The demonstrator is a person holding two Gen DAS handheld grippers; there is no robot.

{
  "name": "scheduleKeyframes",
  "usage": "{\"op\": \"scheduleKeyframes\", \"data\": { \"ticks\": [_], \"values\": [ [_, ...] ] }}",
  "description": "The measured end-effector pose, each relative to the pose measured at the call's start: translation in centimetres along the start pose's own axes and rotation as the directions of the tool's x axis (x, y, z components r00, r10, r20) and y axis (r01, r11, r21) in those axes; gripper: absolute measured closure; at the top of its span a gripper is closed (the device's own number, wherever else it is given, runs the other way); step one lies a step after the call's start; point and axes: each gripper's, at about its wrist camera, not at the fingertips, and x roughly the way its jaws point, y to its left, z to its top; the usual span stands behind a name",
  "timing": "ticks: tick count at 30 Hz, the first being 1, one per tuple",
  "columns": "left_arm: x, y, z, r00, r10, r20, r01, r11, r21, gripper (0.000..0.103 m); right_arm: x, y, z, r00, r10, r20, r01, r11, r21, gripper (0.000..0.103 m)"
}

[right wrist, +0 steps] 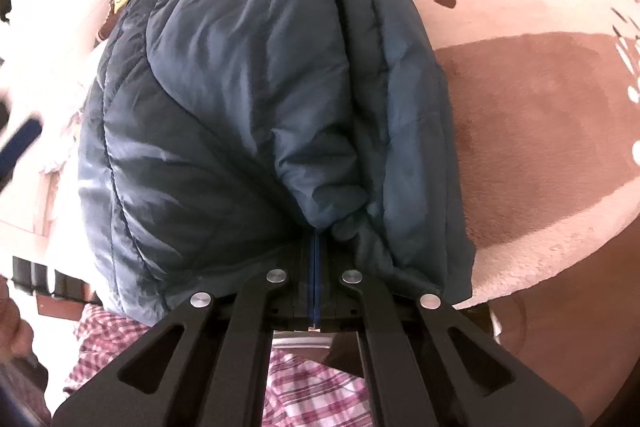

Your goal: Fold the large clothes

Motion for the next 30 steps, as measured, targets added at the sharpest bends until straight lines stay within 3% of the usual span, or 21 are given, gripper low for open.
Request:
{"op": "scheduleKeyframes", "data": {
  "ticks": [6, 13, 20, 30],
  "values": [
    [-1.6, 2.6, -4.6, 0.999, 0.013, -0.041, -0.016, 0.997, -0.075, 0.027, 0.4, 2.0, -0.4, 0.999, -0.046, 0.014, 0.046, 0.998, -0.029, 0.103],
    [0.5, 5.1, -8.6, 0.988, 0.011, -0.155, -0.039, 0.983, -0.182, 0.027, 0.8, 2.1, -1.2, 0.998, -0.039, 0.042, 0.04, 0.999, -0.013, 0.103],
    [2.9, 5.7, -9.4, 0.979, 0.009, -0.205, -0.046, 0.983, -0.18, 0.027, 0.4, 2.2, -2.2, 0.993, -0.067, 0.092, 0.067, 0.998, 0.001, 0.103],
    [4.9, 7.4, -10.0, 0.976, -0.054, -0.213, 0.001, 0.97, -0.244, 0.016, 0.6, 3.6, -3.0, 0.984, -0.131, 0.122, 0.137, 0.99, -0.045, 0.103]
  ]
}}
